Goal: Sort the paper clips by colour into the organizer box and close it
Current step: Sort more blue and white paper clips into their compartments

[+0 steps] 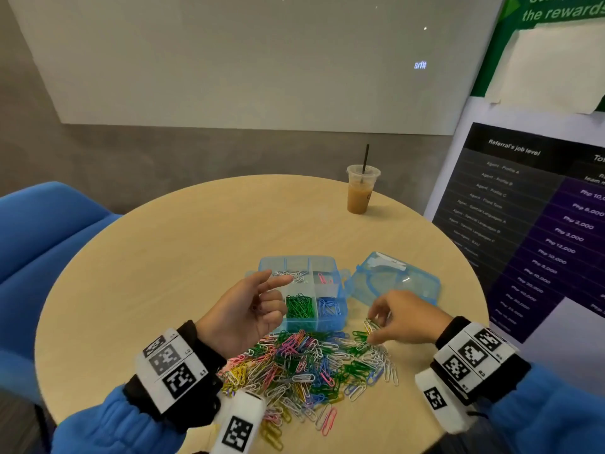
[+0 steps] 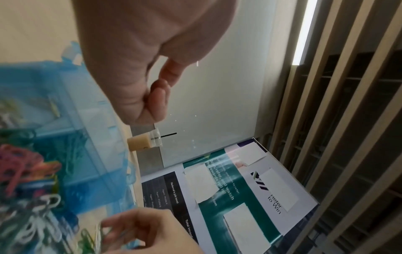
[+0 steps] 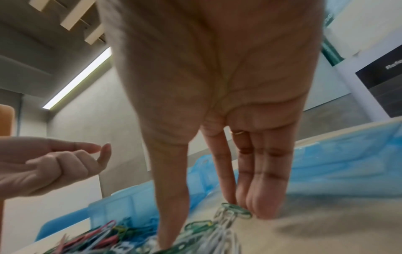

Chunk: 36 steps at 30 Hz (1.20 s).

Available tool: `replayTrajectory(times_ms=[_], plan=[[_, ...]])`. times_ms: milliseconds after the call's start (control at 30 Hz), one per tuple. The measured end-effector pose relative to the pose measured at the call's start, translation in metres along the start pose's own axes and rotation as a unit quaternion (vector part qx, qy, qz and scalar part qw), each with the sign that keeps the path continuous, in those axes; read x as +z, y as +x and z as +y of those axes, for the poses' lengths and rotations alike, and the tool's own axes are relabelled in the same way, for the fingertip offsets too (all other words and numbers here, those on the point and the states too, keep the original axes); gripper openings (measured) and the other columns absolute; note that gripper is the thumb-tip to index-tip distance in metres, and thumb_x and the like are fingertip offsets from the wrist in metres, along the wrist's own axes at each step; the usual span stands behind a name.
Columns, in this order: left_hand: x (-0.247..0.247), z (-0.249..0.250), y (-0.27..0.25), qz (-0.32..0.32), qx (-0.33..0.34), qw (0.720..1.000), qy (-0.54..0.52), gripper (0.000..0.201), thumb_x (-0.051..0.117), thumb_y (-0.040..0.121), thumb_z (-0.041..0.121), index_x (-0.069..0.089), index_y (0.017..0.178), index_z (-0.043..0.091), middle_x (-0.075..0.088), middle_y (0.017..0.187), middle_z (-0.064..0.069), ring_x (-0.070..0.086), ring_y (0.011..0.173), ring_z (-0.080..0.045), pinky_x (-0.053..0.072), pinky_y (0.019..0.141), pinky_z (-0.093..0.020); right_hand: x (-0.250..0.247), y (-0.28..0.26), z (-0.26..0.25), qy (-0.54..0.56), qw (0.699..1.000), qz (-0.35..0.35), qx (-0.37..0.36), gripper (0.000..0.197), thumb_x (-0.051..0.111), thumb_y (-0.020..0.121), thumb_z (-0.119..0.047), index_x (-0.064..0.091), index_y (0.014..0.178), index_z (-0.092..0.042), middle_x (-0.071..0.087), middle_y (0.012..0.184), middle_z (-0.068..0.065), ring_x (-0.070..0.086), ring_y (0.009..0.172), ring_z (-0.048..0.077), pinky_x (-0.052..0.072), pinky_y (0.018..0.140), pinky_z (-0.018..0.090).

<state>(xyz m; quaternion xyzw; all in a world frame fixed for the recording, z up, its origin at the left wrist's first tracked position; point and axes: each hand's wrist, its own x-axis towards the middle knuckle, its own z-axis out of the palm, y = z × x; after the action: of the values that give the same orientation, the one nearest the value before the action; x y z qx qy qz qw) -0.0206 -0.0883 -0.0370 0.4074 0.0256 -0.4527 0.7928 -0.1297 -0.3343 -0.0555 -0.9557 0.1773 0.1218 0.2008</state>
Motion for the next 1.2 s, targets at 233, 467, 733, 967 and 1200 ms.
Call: replayTrajectory(times_ms=[233, 467, 733, 967, 1200], plan=[[-0.008, -0.015, -0.006, -0.004, -0.019, 0.996, -0.089, 0.03, 0.041, 0.101, 0.025, 0.059, 0.108, 0.001, 0.05, 0.072, -0.006, 0.052, 0.064, -0.017, 0.053, 0.051, -0.023, 0.012, -0.004, -0.009, -0.013, 0.997, 0.003, -0.076, 0.054, 0.089, 0.061, -0.041, 0.067, 0.106, -0.021, 0.064, 0.1, -0.005, 0.059, 0.085, 0.012, 0.049, 0.071, 0.024], [-0.007, -0.022, -0.007, -0.007, -0.027, 0.993, -0.112, 0.029, 0.042, 0.1, 0.022, 0.059, 0.105, 0.0, 0.054, 0.075, -0.008, 0.059, 0.066, -0.02, 0.056, 0.057, -0.025, 0.02, -0.001, -0.017, -0.015, 0.992, 0.021, -0.124, 0.02, 0.084, 0.073, -0.027, 0.071, 0.084, -0.016, 0.061, 0.073, -0.009, 0.056, 0.067, 0.005, 0.044, 0.062, 0.018], [-0.007, -0.026, -0.007, -0.006, -0.03, 0.994, -0.109, 0.028, 0.042, 0.1, 0.021, 0.06, 0.104, 0.0, 0.054, 0.075, -0.008, 0.06, 0.064, -0.02, 0.056, 0.058, -0.026, 0.024, 0.01, -0.016, -0.056, 0.989, -0.012, -0.139, 0.013, 0.067, 0.09, -0.024, 0.056, 0.087, -0.019, 0.061, 0.083, 0.001, 0.053, 0.071, 0.014, 0.038, 0.06, 0.02], [-0.008, -0.026, -0.009, 0.003, -0.028, 0.995, -0.093, 0.029, 0.041, 0.101, 0.022, 0.06, 0.103, 0.0, 0.055, 0.073, -0.008, 0.06, 0.068, -0.021, 0.057, 0.06, -0.026, 0.011, 0.011, -0.01, -0.002, 0.99, -0.031, -0.138, 0.017, 0.067, 0.091, -0.023, 0.054, 0.08, -0.02, 0.05, 0.069, -0.008, 0.044, 0.061, 0.003, 0.036, 0.056, 0.013], [0.005, -0.046, -0.011, -0.003, -0.071, 0.995, -0.074, 0.04, 0.04, 0.102, 0.025, 0.057, 0.118, -0.008, 0.065, 0.095, -0.021, 0.065, 0.091, -0.032, 0.059, 0.069, -0.035, -0.026, -0.015, -0.041, 0.081, 0.973, 0.003, -0.216, 0.012, 0.068, 0.09, -0.023, 0.06, 0.084, -0.016, 0.056, 0.071, -0.006, 0.05, 0.061, 0.002, 0.045, 0.061, 0.019]])
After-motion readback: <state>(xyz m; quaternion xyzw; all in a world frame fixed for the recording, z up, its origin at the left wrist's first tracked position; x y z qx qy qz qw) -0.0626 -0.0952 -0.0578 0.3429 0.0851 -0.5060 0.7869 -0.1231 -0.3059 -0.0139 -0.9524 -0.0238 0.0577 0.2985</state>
